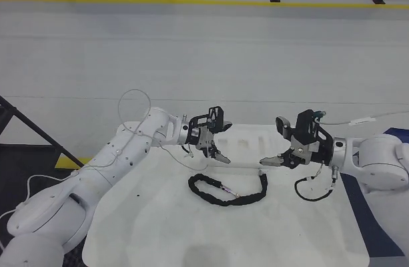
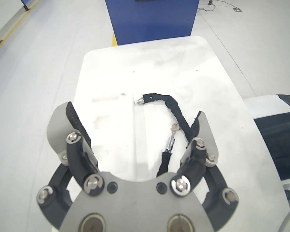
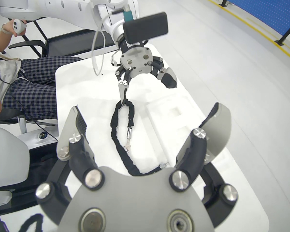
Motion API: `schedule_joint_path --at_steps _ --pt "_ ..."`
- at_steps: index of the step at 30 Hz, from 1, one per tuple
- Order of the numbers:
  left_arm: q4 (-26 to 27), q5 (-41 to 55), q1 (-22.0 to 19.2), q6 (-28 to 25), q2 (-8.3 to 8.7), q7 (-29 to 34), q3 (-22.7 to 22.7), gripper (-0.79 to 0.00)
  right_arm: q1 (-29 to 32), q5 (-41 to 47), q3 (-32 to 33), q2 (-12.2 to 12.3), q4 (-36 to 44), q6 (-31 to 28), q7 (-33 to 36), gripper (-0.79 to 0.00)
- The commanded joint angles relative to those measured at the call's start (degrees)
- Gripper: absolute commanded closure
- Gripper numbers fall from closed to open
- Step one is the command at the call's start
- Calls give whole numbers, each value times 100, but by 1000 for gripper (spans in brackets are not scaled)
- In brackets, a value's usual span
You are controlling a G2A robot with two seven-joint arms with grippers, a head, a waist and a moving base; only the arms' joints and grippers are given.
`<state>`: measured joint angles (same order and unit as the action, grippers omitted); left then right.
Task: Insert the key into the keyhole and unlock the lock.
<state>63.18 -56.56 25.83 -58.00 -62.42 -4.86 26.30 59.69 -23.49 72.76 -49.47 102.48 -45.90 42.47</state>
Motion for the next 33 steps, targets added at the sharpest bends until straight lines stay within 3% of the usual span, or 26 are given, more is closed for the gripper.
schedule_joint_path --at_steps 1,7,17,33 --pt "46 66 -174 0 91 -91 -14 -785 -307 27 -89 -16 -309 -175 41 -785" --pt "13 588 -740 0 331 -226 -109 -785 -1333 347 -576 -103 -1267 -611 371 -785" --pt "-277 1393 -1385 0 422 -427 -490 -785 -2491 743 -1182 -238 -2334 -903 687 -785" --pt "-276 1533 -1518 0 449 -577 -589 -785 -2717 722 -1327 -252 -2481 -970 621 -785"
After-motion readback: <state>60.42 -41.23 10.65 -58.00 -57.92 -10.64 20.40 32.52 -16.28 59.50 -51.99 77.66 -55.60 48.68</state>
